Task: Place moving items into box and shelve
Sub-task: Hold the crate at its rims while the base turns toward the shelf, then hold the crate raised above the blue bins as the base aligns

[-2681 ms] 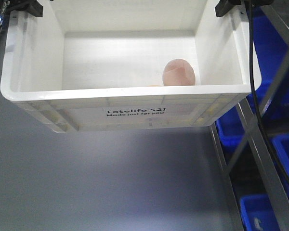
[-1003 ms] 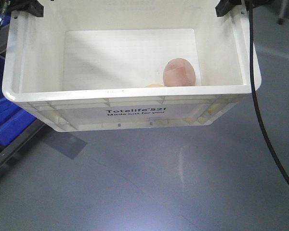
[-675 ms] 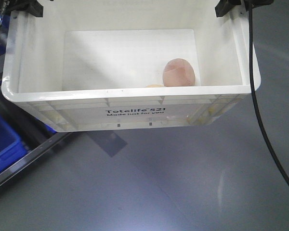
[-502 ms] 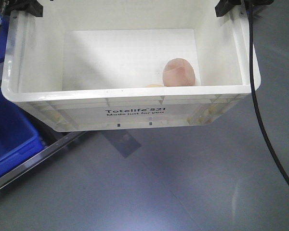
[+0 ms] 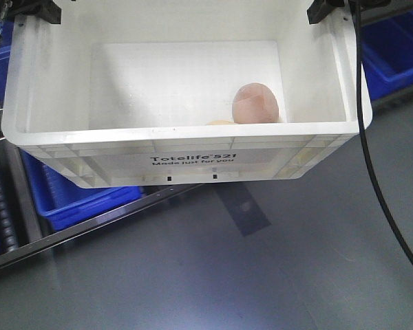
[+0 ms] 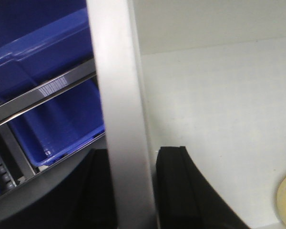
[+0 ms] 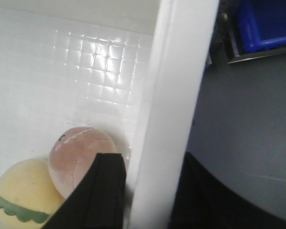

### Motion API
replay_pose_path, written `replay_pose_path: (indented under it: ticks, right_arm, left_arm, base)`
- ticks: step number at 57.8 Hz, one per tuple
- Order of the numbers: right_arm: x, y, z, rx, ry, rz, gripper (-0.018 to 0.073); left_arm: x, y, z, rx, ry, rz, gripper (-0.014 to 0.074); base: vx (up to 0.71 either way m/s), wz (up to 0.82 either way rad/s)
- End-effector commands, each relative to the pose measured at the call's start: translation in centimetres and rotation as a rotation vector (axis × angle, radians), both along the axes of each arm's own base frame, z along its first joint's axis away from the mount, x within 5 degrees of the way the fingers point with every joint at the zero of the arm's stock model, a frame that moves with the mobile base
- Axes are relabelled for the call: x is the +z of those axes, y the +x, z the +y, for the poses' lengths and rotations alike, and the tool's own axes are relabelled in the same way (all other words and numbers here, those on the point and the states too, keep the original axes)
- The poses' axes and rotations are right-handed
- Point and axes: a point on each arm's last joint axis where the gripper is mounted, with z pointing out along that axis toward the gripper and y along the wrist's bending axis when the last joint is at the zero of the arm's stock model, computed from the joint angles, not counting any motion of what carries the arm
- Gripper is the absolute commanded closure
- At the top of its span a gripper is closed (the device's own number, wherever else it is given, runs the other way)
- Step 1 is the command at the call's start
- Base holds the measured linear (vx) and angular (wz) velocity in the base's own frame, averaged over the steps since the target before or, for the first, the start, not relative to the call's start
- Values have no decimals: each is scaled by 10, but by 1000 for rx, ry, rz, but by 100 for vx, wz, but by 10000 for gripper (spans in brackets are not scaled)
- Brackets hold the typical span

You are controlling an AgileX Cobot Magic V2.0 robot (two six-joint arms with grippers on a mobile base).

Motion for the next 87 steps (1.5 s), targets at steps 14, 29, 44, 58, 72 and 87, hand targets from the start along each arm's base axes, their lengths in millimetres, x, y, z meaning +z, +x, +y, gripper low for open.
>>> replay_pose_path:
  ticks: [14, 29, 44, 58, 72, 87]
  right_arm:
    - [40, -23, -2, 23, 49, -137, 564]
    - [40, -23, -2, 23, 49, -137, 564]
    - [40, -23, -2, 23, 49, -137, 564]
    - [40, -23, -2, 23, 49, -137, 564]
    - [40, -23, -2, 23, 49, -137, 564]
    - [40, -23, -2, 23, 49, -137, 564]
  left_arm:
    - [39, -13, -2, -26, -56, -217, 594]
    - [39, -13, -2, -26, -56, -217, 594]
    - [39, -13, -2, -26, -56, -217, 594]
    - [39, -13, -2, -26, -56, -217, 594]
    - [39, -13, -2, -26, -56, -217, 594]
    - [39, -13, -2, -26, -56, -217, 594]
  base:
    - [4, 49]
    - [3, 45]
    - [1, 54]
    - [1, 49]
    - [2, 48]
    - [4, 53]
